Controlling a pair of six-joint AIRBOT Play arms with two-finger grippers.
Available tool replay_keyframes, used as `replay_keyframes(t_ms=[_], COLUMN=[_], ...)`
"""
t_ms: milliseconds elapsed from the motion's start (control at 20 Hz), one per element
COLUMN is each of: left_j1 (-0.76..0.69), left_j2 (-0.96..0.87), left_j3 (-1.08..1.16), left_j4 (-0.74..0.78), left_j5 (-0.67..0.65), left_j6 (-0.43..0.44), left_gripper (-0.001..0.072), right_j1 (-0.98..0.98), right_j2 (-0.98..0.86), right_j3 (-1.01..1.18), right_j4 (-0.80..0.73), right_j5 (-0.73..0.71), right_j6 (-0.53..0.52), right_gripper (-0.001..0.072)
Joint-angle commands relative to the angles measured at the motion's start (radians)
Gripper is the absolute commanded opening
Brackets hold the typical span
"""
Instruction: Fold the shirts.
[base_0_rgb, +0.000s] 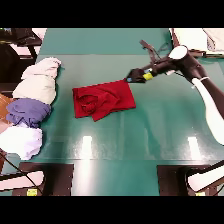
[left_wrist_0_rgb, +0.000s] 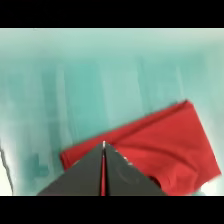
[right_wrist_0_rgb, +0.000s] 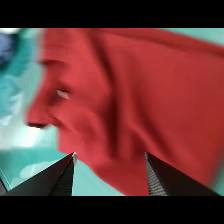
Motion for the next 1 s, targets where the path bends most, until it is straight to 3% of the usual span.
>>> replay_keyframes(t_ms=[0, 50, 100, 300, 500, 950], left_j1=[-0.039, -0.060, -0.082, -0.180, -0.278, -0.404], left_j2=[-0.007, -0.007, -0.005, -0.003, -0.003, -0.004], left_j3=[-0.027, -0.059, -0.108, -0.378, -0.617, -0.769], left_j4=[0.002, 0.003, 0.006, 0.011, 0.011, 0.032], left_j5=[-0.070, -0.092, -0.106, -0.105, 0.018, 0.153], left_j6=[0.002, 0.003, 0.002, 0.003, 0.002, 0.002], left_gripper=[0.0061, 0.0315, 0.0428, 0.0419, 0.0418, 0.0417], right_j1=[-0.134, -0.149, -0.154, -0.163, -0.163, -0.162], right_j2=[0.023, 0.023, 0.023, 0.036, 0.077, 0.112], right_j3=[-0.138, -0.161, -0.175, -0.179, -0.179, -0.179], right_j4=[-0.008, -0.008, -0.008, -0.008, -0.009, -0.009], right_j5=[0.011, 0.010, 0.009, -0.001, -0.029, -0.063], right_j6=[0.019, 0.019, 0.019, 0.019, 0.018, 0.018], right_gripper=[0.0487, 0.0487, 0.0487, 0.0487, 0.0486, 0.0486])
